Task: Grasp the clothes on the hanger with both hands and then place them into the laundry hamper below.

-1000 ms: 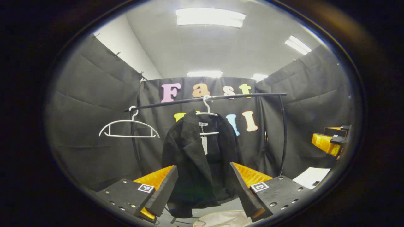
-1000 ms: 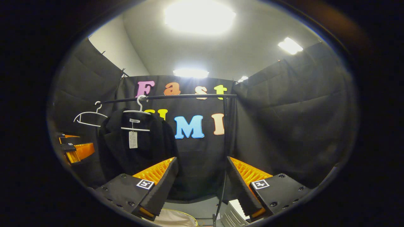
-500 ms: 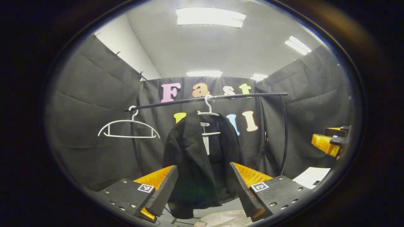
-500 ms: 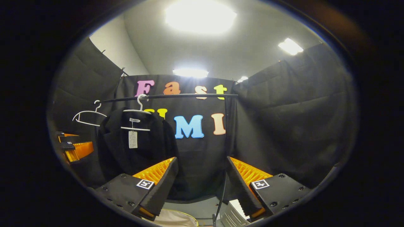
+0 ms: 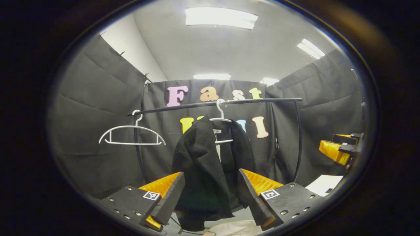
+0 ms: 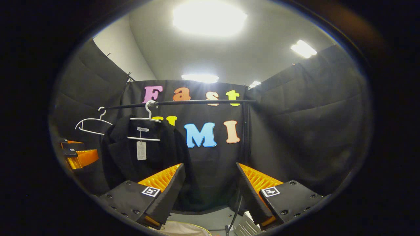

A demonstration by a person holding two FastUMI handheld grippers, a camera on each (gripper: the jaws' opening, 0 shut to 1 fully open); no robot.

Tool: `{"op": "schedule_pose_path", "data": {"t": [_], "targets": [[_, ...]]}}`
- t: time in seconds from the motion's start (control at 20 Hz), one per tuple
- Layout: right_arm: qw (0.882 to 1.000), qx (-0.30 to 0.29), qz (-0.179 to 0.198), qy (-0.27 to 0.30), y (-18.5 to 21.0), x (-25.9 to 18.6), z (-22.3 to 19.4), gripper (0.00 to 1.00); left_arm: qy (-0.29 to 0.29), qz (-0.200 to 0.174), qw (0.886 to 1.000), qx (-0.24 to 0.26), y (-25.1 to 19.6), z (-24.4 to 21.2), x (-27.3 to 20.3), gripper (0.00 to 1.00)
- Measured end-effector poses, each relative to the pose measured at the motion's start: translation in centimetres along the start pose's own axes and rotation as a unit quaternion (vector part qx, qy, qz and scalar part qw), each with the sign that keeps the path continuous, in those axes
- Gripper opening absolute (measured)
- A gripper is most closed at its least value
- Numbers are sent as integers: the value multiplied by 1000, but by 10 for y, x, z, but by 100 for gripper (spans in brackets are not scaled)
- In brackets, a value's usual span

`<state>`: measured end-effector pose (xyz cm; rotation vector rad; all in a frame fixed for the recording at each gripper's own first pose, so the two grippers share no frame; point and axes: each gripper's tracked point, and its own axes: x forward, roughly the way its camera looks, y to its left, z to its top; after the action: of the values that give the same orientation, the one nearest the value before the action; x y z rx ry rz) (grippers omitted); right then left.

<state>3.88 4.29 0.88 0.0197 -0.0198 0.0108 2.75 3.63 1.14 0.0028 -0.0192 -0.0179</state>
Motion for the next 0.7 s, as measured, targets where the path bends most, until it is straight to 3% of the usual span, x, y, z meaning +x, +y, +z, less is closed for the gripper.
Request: {"op": "schedule_pose_path", "data": {"t": [0.2, 0.7], "targets": [[1000, 13, 28, -4, 17, 27, -4, 94, 1, 6, 1000, -2, -9, 2, 15, 94], [991, 37, 127, -4, 46, 107, -11, 96, 12, 66, 998, 2, -25, -9, 74, 96]]}}
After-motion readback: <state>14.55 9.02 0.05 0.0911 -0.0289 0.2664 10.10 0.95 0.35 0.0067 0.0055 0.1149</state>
